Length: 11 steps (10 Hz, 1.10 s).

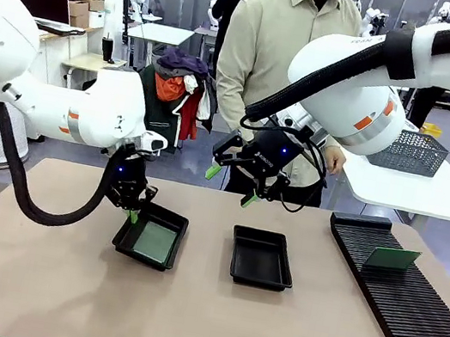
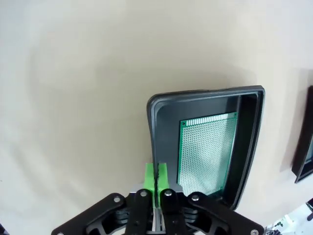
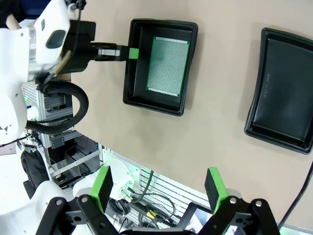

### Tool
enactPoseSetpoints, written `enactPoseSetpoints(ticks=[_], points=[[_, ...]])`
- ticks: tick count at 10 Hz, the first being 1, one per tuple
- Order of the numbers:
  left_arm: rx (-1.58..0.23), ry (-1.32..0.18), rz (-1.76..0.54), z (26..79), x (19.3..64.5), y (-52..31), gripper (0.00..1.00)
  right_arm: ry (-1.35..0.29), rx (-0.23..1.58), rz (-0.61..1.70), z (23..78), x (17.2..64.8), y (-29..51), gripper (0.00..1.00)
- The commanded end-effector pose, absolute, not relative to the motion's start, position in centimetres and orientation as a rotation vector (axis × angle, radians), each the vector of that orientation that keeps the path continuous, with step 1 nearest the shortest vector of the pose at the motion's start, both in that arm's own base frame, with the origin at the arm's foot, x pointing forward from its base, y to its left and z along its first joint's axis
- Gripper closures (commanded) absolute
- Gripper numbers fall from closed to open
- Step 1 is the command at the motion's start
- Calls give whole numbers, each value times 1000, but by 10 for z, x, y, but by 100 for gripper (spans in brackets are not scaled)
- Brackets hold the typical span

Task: Inspect and transfer BCBs to ESD trays.
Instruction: Pick up the ESD tray and place it on the left side of the table.

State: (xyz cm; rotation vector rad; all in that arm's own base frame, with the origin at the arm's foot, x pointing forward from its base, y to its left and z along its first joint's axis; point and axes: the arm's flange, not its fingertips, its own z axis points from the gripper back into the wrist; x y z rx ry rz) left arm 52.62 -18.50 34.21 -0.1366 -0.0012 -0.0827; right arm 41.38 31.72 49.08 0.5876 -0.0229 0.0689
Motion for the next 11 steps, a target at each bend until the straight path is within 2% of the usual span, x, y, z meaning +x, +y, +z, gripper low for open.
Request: enactPoseSetpoints(ticks=[1, 8, 9, 11], points=[[-199, 12, -85, 347, 515, -162, 100, -25, 560, 51, 492, 416, 319, 0], [-160, 1, -81, 346, 523, -177, 100, -25, 560, 51, 492, 416, 319, 0], [-177, 13, -96, 346, 520, -175, 97, -25, 560, 51, 492, 416, 319, 0], [-320, -12, -104, 337, 516, -143, 97, -25, 560, 51, 492, 416, 319, 0]])
